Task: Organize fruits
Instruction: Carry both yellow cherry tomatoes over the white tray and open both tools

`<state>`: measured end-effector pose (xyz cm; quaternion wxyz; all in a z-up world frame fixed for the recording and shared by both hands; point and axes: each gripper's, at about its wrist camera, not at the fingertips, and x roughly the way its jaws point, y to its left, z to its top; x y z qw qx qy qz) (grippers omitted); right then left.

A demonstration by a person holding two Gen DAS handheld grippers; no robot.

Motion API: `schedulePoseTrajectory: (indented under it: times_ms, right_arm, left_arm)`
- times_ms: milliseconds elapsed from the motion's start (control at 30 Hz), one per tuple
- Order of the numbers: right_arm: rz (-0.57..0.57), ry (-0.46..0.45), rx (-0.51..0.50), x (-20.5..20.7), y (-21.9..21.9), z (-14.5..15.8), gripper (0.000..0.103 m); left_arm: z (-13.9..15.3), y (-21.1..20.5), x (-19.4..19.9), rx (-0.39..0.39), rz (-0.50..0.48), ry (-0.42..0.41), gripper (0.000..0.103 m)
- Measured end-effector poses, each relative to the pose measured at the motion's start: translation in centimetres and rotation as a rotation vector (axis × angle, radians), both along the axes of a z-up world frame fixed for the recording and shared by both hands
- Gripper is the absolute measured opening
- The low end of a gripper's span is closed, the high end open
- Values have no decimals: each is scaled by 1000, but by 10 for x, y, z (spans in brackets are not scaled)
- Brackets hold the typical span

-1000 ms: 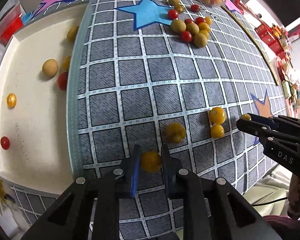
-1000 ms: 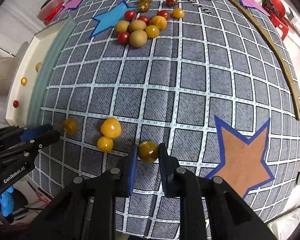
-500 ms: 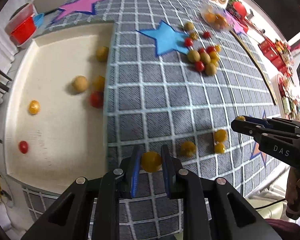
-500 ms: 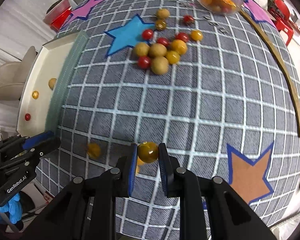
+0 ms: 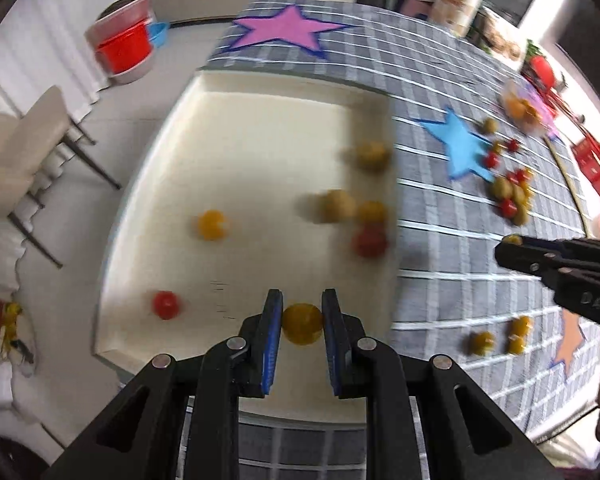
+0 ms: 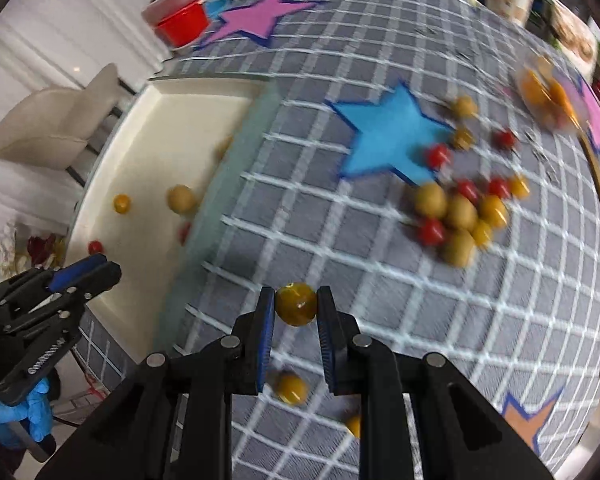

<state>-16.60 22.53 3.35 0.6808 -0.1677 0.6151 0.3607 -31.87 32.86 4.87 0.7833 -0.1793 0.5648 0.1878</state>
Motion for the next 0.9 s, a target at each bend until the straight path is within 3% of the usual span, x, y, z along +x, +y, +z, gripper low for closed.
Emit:
schedulePoseTrajectory:
  times_ms: [267,533,900]
  right_arm:
    - [103,-9,27,7,83,-4,23]
    - [132,29,33,22,158,-22,23]
    - [156,34,-14,6,155,-62,23]
  left_arm:
    - [-23,37,-8,50,120,48,22]
    - [-39,42,-3,55,122,74,22]
    - [-49,37,1,48,106,90,22]
